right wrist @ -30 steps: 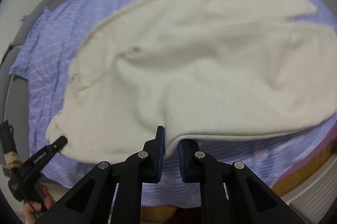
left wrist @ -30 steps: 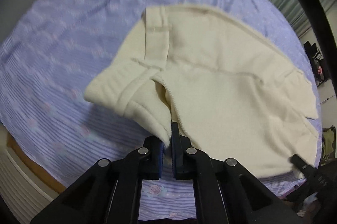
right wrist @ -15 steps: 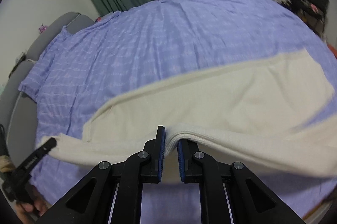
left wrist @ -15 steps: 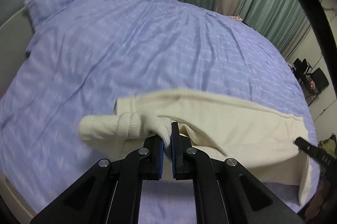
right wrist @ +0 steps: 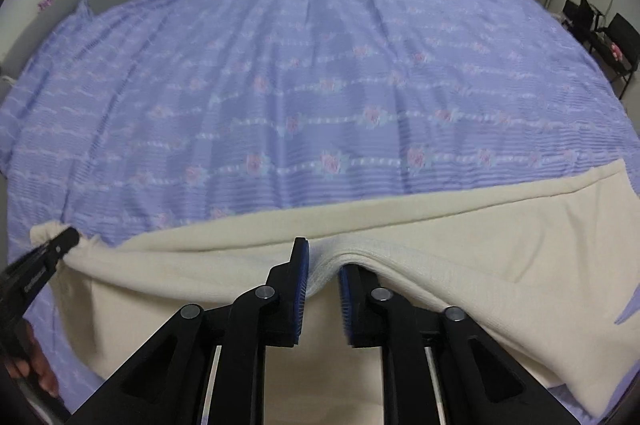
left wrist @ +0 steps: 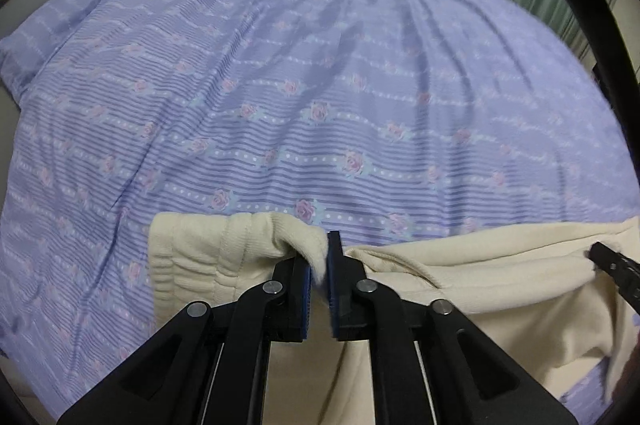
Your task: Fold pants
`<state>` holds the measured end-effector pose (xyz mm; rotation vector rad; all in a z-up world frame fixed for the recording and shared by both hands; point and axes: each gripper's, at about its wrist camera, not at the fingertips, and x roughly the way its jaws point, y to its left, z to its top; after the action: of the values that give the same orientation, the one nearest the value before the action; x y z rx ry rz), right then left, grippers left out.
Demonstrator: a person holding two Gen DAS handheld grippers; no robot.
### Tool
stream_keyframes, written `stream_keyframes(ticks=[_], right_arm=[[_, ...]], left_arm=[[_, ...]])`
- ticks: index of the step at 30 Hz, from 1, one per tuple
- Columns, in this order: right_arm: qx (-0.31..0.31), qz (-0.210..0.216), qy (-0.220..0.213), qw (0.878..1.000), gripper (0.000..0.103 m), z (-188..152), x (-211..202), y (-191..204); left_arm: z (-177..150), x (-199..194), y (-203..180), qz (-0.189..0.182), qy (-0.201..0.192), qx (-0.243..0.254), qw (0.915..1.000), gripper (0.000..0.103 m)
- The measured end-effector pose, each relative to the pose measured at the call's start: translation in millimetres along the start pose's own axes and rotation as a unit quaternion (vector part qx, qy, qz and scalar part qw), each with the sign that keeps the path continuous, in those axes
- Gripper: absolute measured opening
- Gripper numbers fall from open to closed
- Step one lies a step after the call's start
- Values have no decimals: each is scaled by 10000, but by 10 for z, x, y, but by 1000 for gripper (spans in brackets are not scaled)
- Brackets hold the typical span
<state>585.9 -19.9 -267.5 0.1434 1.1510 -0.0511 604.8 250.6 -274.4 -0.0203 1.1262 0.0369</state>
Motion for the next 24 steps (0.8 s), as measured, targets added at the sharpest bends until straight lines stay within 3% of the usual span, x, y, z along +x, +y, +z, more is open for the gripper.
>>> stream_keyframes(ticks=[2,3,4,5,6,7,9,16,24], right_arm=[[24,39,219,9998,30,17,50,-3],[52,111,261,9996,36,21,57,-4],[89,191,276,9994,51,15,36,-5],[108,244,233,9994,65,4,-16,2],[57,251,68,9996,69,-24,-122,24],[-52,158,-94,9998,71,-44,-218,63],[-329,86,-333,9989,71,-111,-435,137],[-476,371,-832,9947,71,-533,-1363,109],[-601,428,-1119,9910,71,-1127,-2354,-198]], left_arm=[[-3,74,-4,-21,228,-3,9997,15],[-14,58,12,-38,274,-54,9996,28],[-15,35,31,-47,245,-84,9997,39],[-34,-44,56,-141,145,-148,9997,63],[-53,-122,69,-131,35,-199,9997,85],[-77,-249,86,-18,-166,-245,9996,90],[-108,-510,92,57,-500,-146,9986,91],[-491,-1336,-90,-441,-748,533,9948,91],[-1035,-2462,-719,-1180,-1186,1327,9769,91]])
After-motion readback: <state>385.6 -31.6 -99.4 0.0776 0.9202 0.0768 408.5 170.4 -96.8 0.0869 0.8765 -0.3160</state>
